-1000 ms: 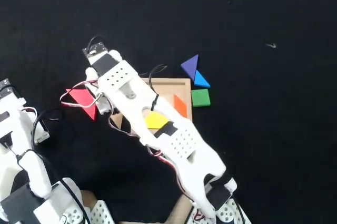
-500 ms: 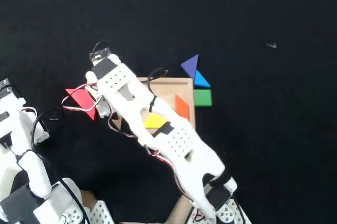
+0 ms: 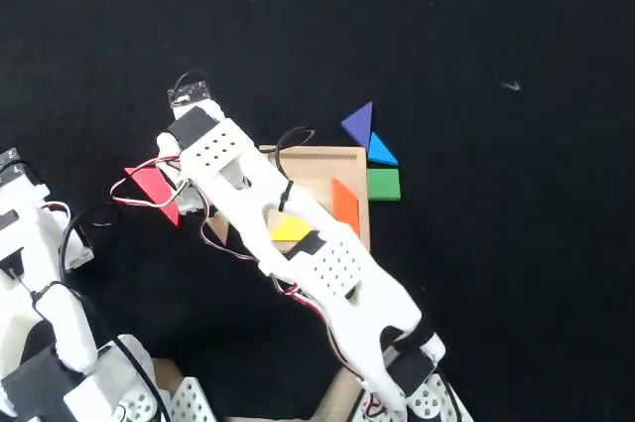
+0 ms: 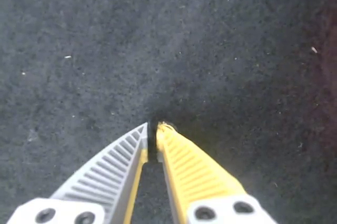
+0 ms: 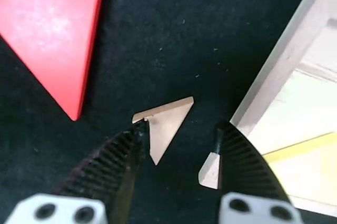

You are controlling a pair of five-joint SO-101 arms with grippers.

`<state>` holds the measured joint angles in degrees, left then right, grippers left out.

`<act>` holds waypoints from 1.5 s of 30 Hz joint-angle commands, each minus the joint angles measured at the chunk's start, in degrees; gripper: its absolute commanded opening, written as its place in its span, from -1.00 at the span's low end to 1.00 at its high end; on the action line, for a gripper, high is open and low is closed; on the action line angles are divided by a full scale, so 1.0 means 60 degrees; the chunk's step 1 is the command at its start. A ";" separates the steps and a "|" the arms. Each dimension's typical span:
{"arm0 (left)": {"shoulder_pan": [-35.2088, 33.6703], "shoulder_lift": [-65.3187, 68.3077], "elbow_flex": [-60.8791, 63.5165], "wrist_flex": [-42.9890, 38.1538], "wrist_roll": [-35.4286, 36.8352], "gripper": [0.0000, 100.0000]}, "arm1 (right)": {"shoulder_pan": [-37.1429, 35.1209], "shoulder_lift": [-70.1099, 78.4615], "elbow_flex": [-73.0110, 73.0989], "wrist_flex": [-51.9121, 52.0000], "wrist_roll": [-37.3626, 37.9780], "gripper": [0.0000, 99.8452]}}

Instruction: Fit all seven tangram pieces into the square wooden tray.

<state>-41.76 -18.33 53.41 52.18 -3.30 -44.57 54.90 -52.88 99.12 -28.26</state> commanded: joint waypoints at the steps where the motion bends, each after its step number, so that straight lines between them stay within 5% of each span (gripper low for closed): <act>1: 0.0095 -0.0308 -0.0066 -0.0117 0.0029 -0.91 | -0.0498 -0.0125 -0.0535 0.0322 -0.0132 -0.59; 6: 0.0095 -0.0308 -0.0066 -0.0117 0.0029 -0.91 | -0.1158 -0.0110 -0.0549 0.0088 -0.0733 -0.58; 35: 0.0095 -0.0308 -0.0081 -0.0117 0.0015 -0.91 | -0.0249 0.1546 -0.2000 -0.0117 -0.0718 -0.59; 45: 0.0095 -0.0308 -0.0066 -0.0117 0.0015 -0.91 | -0.0293 0.1634 -0.2469 0.0249 -0.0337 -0.74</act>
<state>-41.76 -18.33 53.41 52.18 -3.30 -46.68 65.19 -64.04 99.47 -31.43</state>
